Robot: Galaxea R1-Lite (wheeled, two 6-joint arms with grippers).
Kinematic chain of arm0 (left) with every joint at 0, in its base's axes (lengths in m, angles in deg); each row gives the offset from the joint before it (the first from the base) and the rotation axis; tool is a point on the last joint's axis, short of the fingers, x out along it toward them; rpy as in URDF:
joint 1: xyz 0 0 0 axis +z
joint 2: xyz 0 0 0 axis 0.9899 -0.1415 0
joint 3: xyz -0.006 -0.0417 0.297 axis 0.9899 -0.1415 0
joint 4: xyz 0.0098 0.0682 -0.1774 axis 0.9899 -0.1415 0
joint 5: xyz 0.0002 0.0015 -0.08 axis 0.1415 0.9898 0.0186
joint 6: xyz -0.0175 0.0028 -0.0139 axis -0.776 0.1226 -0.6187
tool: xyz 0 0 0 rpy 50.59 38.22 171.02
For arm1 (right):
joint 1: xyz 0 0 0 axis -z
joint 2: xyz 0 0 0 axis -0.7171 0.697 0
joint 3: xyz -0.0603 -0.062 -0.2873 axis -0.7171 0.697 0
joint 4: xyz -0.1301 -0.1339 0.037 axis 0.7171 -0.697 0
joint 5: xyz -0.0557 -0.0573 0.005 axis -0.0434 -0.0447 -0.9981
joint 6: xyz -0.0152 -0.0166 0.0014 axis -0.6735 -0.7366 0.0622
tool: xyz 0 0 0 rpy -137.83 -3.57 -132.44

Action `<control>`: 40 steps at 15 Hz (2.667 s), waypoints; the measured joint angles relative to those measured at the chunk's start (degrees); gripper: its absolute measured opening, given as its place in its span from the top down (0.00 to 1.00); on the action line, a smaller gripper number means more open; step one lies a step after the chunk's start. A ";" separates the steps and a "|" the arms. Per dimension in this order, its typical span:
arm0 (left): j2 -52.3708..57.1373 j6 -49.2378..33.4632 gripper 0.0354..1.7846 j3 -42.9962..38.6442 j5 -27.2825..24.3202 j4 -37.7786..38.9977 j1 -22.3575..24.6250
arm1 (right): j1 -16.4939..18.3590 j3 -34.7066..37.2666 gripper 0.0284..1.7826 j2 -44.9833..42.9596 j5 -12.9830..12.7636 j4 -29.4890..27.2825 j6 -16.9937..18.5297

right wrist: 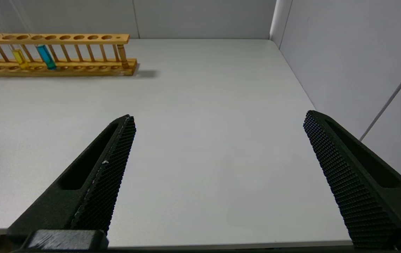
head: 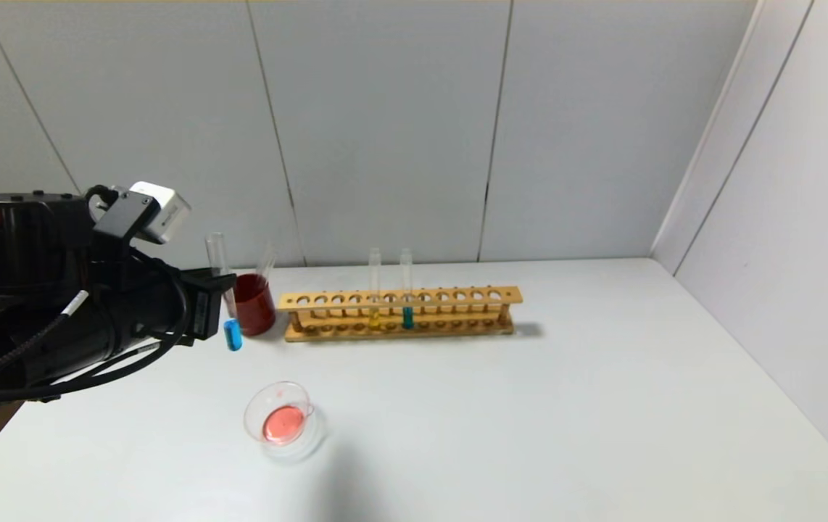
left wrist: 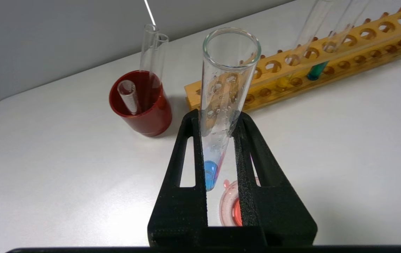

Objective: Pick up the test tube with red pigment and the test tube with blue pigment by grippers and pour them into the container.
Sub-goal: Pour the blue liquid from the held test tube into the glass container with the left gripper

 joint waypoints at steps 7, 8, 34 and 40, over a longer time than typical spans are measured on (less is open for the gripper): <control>0.10 12.63 0.85 -4.46 -3.73 0.85 2.08 | 0.00 0.00 0.02 0.00 0.00 0.00 0.02; 0.10 13.68 0.85 -5.29 -4.78 1.44 2.10 | 0.00 0.00 0.02 0.00 -0.02 -0.01 0.02; -6.34 57.84 0.85 -12.41 -24.78 7.06 11.02 | 0.00 0.00 0.02 0.00 0.00 -0.01 0.00; -4.96 68.17 0.85 -11.87 -24.43 2.06 13.09 | 0.00 0.00 0.02 0.00 0.00 -0.01 0.00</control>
